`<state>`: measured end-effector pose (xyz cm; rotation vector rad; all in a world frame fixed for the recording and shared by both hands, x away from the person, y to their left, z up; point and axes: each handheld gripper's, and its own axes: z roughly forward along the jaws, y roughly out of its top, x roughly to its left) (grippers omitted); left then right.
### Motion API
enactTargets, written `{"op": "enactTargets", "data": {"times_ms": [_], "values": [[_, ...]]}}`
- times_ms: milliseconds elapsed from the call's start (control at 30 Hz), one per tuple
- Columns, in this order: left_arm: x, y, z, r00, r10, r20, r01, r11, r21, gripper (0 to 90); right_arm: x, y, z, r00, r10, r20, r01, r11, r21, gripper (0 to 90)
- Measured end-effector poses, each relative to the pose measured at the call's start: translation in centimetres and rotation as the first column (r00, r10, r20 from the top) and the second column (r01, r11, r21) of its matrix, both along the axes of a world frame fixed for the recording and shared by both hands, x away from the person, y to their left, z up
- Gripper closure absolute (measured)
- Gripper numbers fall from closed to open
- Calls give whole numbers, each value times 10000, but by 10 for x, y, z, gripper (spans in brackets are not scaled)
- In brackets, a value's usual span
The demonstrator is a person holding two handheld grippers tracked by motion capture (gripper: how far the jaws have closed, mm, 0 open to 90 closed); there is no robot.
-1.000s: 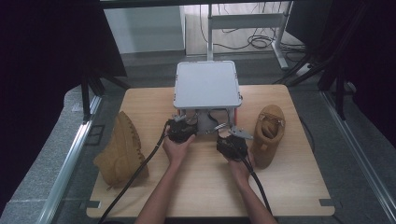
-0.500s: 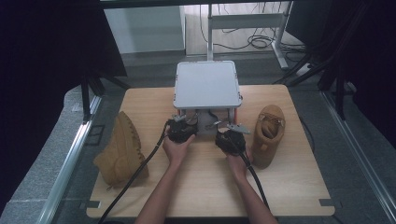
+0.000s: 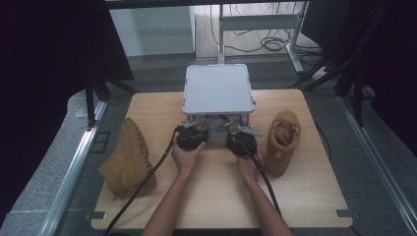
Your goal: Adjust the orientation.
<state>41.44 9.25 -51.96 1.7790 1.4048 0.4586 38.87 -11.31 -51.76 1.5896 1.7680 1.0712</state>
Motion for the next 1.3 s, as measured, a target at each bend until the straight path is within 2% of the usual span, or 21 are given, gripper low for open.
{"op": "enactTargets", "data": {"times_ms": [667,1300], "values": [[0,0,0,10000,-17,6,17,10000,15,461,15,2,-4,9998,-26,211,23,9998,177,420],[0,1,0,10000,-62,-1,62,10000,30,462,22,3,-9,9980,624,87,-627,9969,470,398]]}}
